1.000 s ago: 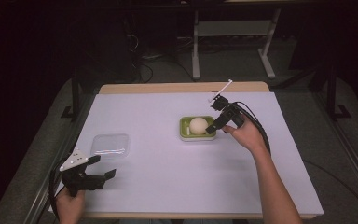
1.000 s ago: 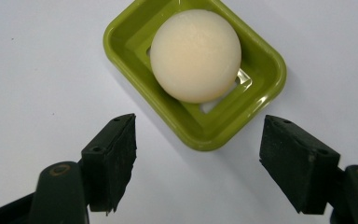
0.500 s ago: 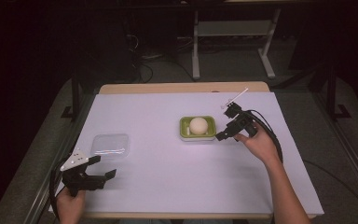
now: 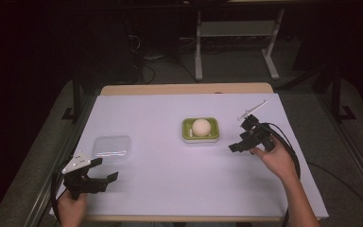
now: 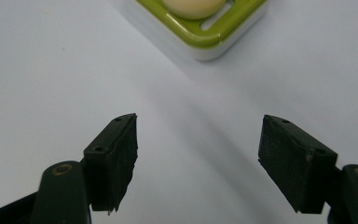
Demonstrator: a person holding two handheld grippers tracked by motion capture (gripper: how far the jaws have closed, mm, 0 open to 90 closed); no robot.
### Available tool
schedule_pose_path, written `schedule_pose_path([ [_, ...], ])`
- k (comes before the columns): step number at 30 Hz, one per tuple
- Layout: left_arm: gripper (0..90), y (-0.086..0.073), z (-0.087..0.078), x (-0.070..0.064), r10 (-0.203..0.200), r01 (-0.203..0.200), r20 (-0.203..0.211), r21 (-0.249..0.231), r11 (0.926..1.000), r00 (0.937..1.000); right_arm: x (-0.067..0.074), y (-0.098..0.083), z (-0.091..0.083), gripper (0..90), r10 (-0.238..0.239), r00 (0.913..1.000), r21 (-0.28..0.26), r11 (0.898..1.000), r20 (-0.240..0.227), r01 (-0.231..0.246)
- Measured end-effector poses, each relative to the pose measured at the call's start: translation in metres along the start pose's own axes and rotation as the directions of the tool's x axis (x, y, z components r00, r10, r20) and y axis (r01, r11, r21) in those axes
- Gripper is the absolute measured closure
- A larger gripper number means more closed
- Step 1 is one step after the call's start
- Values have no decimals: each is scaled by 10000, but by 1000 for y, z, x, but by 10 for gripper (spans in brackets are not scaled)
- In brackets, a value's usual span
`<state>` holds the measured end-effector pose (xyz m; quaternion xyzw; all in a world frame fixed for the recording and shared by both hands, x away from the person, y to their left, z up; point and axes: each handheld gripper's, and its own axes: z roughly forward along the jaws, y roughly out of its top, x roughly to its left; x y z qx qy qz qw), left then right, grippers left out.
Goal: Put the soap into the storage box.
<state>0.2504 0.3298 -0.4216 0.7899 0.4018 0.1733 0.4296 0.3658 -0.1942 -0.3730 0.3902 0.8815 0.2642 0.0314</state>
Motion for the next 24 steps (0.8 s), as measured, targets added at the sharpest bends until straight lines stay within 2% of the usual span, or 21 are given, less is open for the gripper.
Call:
schedule_pose_path([
  [1, 129, 0, 0, 0, -6, 6, 3, 18, 10000, 10000, 1, -9, -2, 275, 81, 9999, -24, 10000, 77, -81],
  [6, 129, -1, 1, 0, 37, -36, -21, 32, 10000, 10000, 1, -28, -6, 276, 291, 9996, -233, 9993, 36, -291],
  [9, 129, -1, 1, -1, -50, 50, -2, 39, 10000, 10000, 0, -35, -6, 276, 173, 9998, -367, 9992, 52, -171],
  [10, 129, 0, 1, 0, 80, -80, -2, 83, 9999, 10000, 3, -44, -8, 275, 352, 9994, -276, 9990, 65, -350],
  [11, 129, 0, 1, 0, 93, -93, 8, 104, 9999, 10000, 3, -47, -8, 275, 332, 9994, -305, 9990, 51, -330],
  [16, 129, 0, 2, -3, 37, -37, 48, 58, 10000, 10000, 10, -69, -9, 266, 487, 9988, -403, 9980, 100, -483],
  [17, 129, 0, 2, -3, 37, -37, 48, 58, 10000, 10000, 10, -69, -9, 266, 487, 9988, -403, 9980, 100, -483],
  [20, 129, 0, 2, -3, 132, -133, 57, 104, 9999, 9999, 19, -88, -9, 233, 582, 9981, -734, 9957, 221, -565],
  [23, 129, 0, 2, -3, 142, -143, 58, 112, 9998, 9999, 28, -106, -11, 205, 540, 9975, -1436, 9885, 459, -469],
  [24, 129, 0, 2, -3, 142, -143, 58, 112, 9998, 9999, 28, -106, -11, 205, 540, 9975, -1436, 9885, 459, -469],
])
